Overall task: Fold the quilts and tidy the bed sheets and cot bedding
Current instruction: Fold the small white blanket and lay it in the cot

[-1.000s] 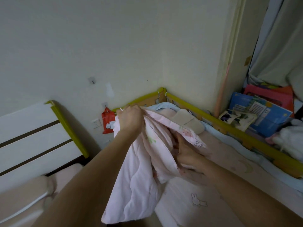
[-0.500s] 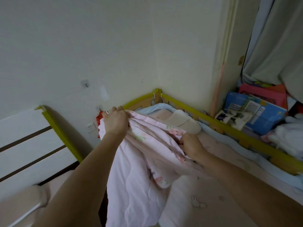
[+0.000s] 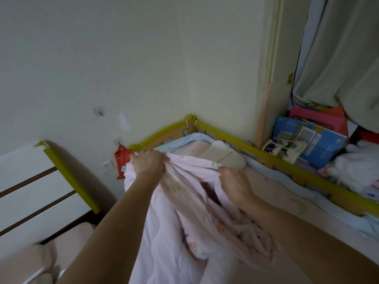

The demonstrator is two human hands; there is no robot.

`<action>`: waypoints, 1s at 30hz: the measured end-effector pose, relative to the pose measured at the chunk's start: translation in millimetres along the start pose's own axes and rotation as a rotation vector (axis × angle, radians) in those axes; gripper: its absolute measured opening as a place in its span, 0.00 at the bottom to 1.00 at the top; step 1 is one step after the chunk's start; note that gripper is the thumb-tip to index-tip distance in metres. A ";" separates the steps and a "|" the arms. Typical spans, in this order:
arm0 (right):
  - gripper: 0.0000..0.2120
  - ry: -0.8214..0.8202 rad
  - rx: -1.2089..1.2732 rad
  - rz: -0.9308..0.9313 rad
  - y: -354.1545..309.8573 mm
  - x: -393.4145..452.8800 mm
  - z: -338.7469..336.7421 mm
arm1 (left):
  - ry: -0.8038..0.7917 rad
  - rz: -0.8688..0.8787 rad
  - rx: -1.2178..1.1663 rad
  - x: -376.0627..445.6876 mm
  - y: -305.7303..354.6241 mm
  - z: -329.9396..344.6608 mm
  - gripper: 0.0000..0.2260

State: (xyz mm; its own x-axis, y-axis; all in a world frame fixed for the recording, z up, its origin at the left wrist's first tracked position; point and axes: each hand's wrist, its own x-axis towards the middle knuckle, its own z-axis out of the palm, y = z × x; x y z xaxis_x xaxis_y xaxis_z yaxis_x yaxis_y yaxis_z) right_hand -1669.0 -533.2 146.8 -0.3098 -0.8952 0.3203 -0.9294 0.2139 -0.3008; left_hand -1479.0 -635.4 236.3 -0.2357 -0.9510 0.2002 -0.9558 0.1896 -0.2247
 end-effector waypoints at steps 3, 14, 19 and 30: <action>0.12 -0.085 0.008 -0.018 7.1 4.1 -10.1 | -0.026 -0.014 -0.034 -2.0 0.7 1.4 0.12; 0.31 -0.107 0.421 -0.102 13.2 -48.2 12.0 | 0.148 0.142 -0.071 12.1 24.5 -26.1 0.11; 0.53 -0.063 0.424 0.034 5.1 -42.7 36.5 | 0.197 0.233 -0.085 9.1 22.9 -29.2 0.12; 0.17 -0.221 -0.083 0.206 40.7 -21.7 49.0 | 0.133 0.132 -0.192 6.0 -16.0 -18.4 0.14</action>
State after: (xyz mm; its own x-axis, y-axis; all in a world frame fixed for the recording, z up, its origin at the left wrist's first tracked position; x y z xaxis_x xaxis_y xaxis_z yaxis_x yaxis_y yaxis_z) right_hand -1690.2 -524.2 83.6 -0.4507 -0.8910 0.0545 -0.8676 0.4229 -0.2617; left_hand -1468.4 -639.7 258.6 -0.3695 -0.8768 0.3078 -0.9281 0.3649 -0.0746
